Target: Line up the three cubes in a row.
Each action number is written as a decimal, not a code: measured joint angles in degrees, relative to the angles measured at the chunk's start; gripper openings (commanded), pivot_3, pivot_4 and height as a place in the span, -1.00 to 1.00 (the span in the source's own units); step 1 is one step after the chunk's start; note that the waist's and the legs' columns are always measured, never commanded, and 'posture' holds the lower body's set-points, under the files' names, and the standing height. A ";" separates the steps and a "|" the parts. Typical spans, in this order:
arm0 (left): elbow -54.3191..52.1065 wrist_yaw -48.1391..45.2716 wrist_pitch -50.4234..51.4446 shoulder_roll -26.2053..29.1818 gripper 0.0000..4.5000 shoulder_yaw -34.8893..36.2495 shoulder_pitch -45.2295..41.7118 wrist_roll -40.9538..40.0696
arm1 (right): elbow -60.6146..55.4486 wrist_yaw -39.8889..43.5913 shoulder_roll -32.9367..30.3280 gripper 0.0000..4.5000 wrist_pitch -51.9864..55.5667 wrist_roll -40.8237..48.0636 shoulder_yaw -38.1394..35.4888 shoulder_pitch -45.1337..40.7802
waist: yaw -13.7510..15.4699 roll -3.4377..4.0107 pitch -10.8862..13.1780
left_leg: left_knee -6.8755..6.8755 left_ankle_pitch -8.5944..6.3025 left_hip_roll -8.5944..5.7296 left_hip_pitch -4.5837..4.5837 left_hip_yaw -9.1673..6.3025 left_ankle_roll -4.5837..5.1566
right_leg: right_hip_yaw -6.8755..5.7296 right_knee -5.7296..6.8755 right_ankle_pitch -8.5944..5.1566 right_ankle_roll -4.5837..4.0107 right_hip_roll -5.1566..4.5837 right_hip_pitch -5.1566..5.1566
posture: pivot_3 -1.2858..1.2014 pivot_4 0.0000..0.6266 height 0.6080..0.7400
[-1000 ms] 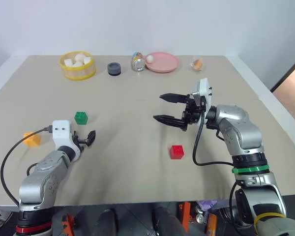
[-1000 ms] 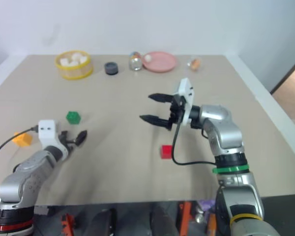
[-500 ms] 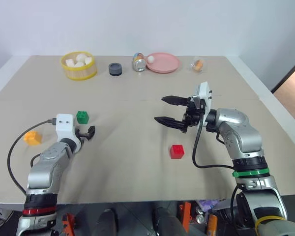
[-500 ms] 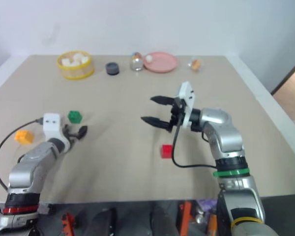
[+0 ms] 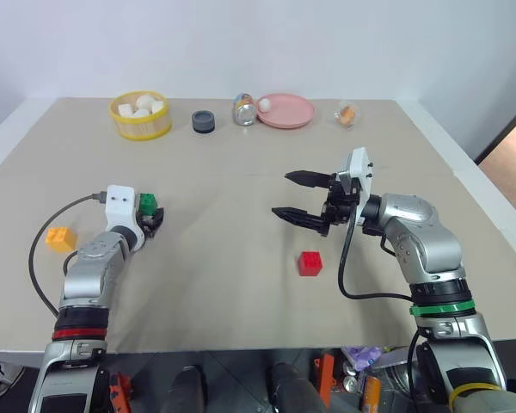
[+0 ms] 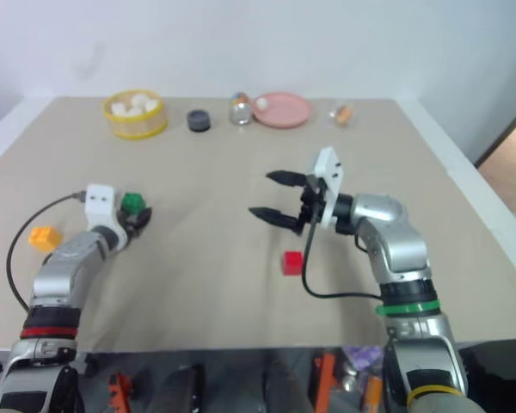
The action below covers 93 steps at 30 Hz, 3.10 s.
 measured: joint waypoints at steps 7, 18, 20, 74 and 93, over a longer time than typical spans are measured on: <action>-3.16 -2.03 0.88 1.27 -0.41 -0.98 1.49 1.20 | 0.93 -0.30 -0.09 1.00 -1.00 -0.21 -0.11 -0.18 | 0.04 0.00 0.00 | -0.28 -0.01 -0.03 -0.05 -0.02 -0.02 | 0.02 -0.03 -0.31 0.19 0.00 -0.03 | 0.03 -0.52 1.00; -8.56 -30.40 -13.64 8.27 -0.41 -9.88 3.77 -1.29 | 1.65 2.66 -0.92 1.00 0.57 1.40 0.45 -1.55 | 0.05 0.00 0.01 | -0.44 -0.08 -0.04 -0.53 -0.03 -0.12 | 0.03 -0.06 -0.37 0.23 -0.03 -0.56 | 0.03 -0.52 1.00; -10.34 -39.26 -17.09 10.43 -0.41 -10.40 5.74 -4.32 | -0.10 4.89 -3.07 1.00 3.79 3.79 0.43 -1.11 | 0.01 0.01 0.02 | -0.47 -0.10 -0.02 -0.54 -0.01 -0.11 | 0.03 -0.05 -0.40 0.12 -0.02 -0.59 | 0.03 -0.52 1.00; 4.01 -60.74 -27.64 -1.91 -0.41 -27.83 -6.65 3.36 | -20.78 8.81 -22.37 1.00 9.00 14.08 -11.98 24.63 | 1.45 0.02 0.00 | 0.03 -0.08 -0.03 -0.55 -0.01 -0.02 | 0.06 -0.01 -0.41 0.13 0.00 -0.40 | 0.03 -0.52 1.00; 7.47 -58.43 -30.36 -3.22 -0.41 -28.97 -8.28 6.82 | -20.77 7.87 -22.20 1.00 8.67 14.08 -11.98 24.63 | 1.47 0.02 0.00 | 0.08 -0.08 -0.04 -0.53 -0.02 -0.02 | 0.07 -0.01 -0.38 0.16 -0.01 -0.35 | 0.03 -0.52 1.00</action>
